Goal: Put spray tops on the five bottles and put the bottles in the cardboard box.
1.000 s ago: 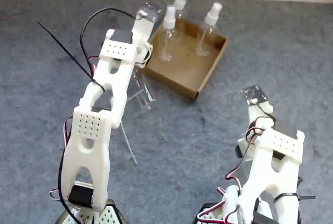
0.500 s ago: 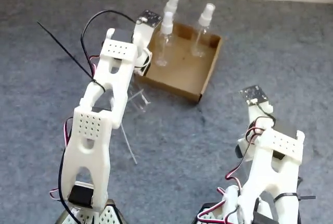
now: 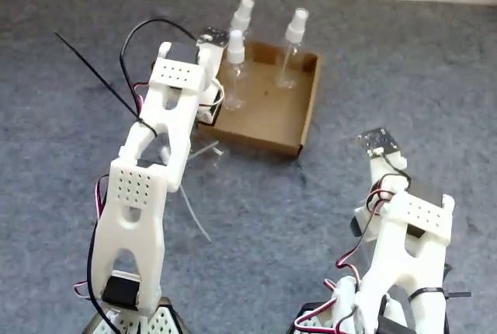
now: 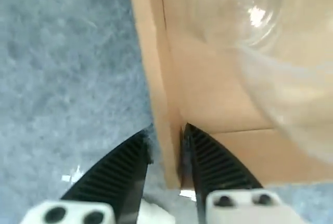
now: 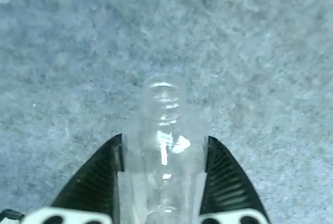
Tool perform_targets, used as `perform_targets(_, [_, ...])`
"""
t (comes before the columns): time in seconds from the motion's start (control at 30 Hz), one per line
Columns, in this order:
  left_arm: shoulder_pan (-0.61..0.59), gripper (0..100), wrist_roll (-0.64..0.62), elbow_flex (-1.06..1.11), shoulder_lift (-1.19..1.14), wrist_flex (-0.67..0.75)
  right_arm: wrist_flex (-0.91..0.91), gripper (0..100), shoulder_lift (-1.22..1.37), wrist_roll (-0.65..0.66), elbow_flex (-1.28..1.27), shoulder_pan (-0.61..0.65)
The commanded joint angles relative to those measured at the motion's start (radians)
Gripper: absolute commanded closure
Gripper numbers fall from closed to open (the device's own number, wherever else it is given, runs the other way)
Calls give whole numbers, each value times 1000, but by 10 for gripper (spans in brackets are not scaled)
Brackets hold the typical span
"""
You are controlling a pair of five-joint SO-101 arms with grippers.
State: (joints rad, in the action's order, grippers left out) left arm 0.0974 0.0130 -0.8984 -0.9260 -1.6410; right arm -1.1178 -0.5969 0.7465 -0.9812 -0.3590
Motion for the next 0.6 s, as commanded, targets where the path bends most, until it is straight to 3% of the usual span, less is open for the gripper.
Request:
perform_targets(0.0, [2,941,-48,-44,27,-38,-12,995,-35,-8,5,1])
perform_targets(0.57, [13,941,-207,-36,27,-100,-12,995,-35,-8,4,1])
